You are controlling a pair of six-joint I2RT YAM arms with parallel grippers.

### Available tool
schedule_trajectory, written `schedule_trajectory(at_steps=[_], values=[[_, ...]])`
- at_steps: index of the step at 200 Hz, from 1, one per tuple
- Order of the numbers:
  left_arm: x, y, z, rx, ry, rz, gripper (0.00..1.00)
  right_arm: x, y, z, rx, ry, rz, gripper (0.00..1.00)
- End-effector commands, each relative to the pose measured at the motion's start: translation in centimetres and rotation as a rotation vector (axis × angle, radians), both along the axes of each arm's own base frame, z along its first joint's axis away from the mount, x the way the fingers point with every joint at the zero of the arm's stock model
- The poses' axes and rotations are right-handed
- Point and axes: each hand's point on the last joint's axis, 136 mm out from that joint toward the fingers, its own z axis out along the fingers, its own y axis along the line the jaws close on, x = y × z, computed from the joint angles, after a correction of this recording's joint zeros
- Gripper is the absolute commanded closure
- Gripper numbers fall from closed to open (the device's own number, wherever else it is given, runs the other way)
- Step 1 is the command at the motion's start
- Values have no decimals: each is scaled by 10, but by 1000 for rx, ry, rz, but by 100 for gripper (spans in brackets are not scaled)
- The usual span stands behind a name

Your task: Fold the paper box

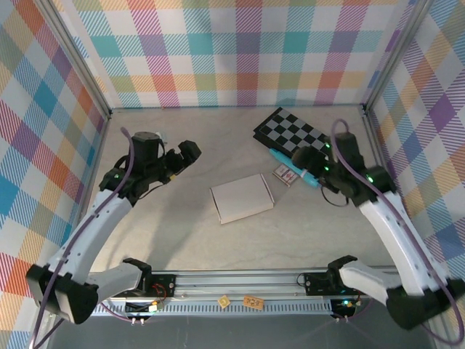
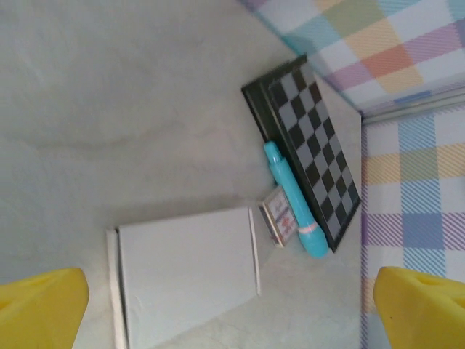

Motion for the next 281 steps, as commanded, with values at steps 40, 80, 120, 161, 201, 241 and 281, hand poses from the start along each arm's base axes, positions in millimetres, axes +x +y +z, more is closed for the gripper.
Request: schedule_trajectory(at_steps=[40, 80, 120, 161, 201, 241, 281], values=[[-17, 138, -24, 684, -95, 426, 0, -12, -81, -57, -492, -451, -116, 1], [-3, 134, -79, 892, -74, 199, 0, 9, -67, -112, -534, -453, -10, 1], [21, 129, -120, 823, -111, 126, 0, 49, -59, -142, -477, -448, 73, 1], [49, 138, -150, 679, -179, 139, 0, 100, -58, -157, -407, -443, 135, 1], [65, 142, -176, 584, -258, 130, 0, 111, -78, -163, -392, -511, 133, 1], [84, 135, -172, 601, -343, 76, 0, 118, -76, -180, -354, -512, 168, 1], [86, 131, -192, 651, -377, 85, 0, 125, -77, -184, -381, -459, 160, 1]])
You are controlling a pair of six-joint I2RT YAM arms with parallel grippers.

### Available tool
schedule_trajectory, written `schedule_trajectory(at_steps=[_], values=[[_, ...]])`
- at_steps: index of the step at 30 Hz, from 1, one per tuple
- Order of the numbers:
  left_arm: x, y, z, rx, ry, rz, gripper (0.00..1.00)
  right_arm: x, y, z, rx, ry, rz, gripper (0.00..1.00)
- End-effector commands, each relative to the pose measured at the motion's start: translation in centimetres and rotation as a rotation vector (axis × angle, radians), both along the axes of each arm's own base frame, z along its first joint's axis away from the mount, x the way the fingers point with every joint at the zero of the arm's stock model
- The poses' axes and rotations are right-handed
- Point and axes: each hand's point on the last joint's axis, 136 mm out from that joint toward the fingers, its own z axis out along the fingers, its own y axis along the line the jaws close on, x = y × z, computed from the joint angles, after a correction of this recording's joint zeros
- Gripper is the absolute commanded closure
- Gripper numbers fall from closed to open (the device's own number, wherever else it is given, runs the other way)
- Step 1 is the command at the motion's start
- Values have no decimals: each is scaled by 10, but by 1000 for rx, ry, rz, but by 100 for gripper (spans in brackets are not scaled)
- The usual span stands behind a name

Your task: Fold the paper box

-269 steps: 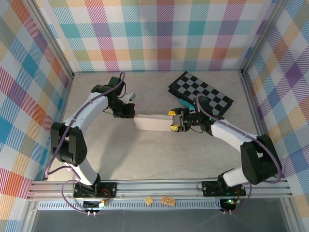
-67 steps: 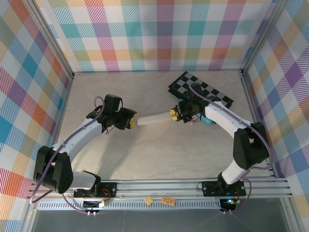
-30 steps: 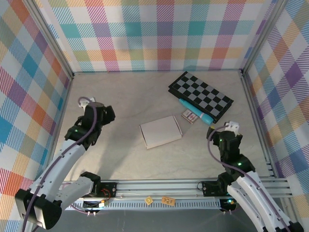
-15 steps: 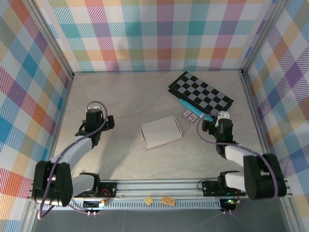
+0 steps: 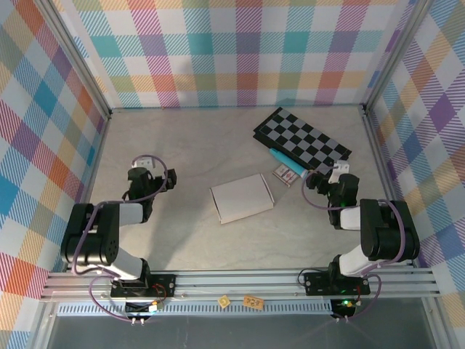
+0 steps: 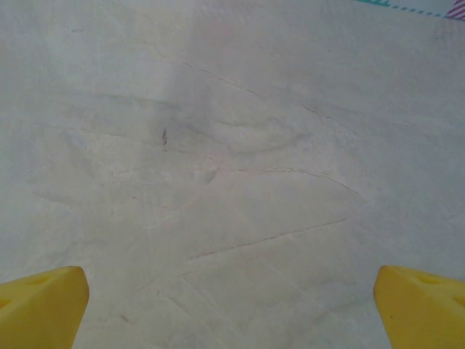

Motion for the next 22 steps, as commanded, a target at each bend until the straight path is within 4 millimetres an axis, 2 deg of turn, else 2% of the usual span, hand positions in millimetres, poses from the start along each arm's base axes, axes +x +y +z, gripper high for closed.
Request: schedule_trajectory(at_steps=[1, 3, 7, 10, 22], values=[[8, -5, 11, 42, -86, -28, 0, 14, 6, 17, -25, -41, 12, 1], [10, -5, 12, 59, -90, -20, 0, 21, 8, 14, -72, -7, -8, 1], [10, -6, 10, 61, -79, -20, 0, 21, 12, 14, -85, -9, 3, 1], [10, -6, 11, 60, -82, -21, 0, 23, 24, 13, -85, 2, 75, 1], [9, -7, 11, 67, -84, -20, 0, 20, 23, 15, -88, -18, 68, 1]])
